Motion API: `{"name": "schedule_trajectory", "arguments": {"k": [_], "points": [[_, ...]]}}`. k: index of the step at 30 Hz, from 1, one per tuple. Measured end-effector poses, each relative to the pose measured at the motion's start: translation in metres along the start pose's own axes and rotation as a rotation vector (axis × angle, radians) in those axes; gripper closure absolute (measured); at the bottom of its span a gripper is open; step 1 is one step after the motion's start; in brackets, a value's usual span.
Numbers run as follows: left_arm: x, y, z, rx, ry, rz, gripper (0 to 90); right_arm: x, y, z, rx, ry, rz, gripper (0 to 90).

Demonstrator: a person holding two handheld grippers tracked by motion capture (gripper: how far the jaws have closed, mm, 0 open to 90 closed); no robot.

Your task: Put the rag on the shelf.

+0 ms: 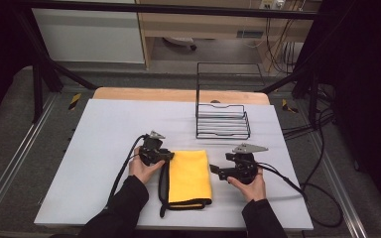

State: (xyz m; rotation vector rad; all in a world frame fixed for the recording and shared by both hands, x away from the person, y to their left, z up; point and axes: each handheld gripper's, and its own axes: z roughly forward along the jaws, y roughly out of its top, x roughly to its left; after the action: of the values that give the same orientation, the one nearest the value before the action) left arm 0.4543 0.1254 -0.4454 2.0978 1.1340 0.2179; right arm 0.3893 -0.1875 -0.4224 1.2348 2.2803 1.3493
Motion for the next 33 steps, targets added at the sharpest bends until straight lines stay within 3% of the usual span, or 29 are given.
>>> {"name": "schedule_trajectory", "arguments": {"k": [5,8,10,17,20,24,29,33], "points": [[0.0,0.001,0.0,0.015,-0.007,-0.006,65.0,-0.001,0.005,0.006,0.017,-0.005,0.003,18.6],[-0.002,0.002,0.0,0.023,-0.011,-0.005,70.2,0.002,0.011,0.016,0.036,-0.011,-0.024,21.0],[-0.003,0.002,0.0,0.03,-0.016,0.002,73.0,0.002,0.015,0.025,0.037,0.002,-0.015,22.7],[-0.006,0.001,0.0,0.023,0.0,0.042,75.5,0.002,0.023,0.058,0.06,-0.005,0.008,39.7],[-0.009,0.001,0.0,0.017,0.022,0.058,75.3,0.002,0.022,0.068,0.095,-0.033,-0.008,46.8],[-0.008,0.002,0.0,0.024,0.016,0.062,75.3,-0.001,0.019,0.073,0.139,-0.067,-0.012,54.7],[-0.007,0.002,0.0,0.024,0.008,0.06,75.3,-0.002,0.018,0.076,0.162,-0.037,0.021,62.3],[-0.004,0.001,0.0,0.023,-0.007,0.034,75.6,-0.003,0.02,0.077,0.181,-0.008,0.061,71.5]]}}
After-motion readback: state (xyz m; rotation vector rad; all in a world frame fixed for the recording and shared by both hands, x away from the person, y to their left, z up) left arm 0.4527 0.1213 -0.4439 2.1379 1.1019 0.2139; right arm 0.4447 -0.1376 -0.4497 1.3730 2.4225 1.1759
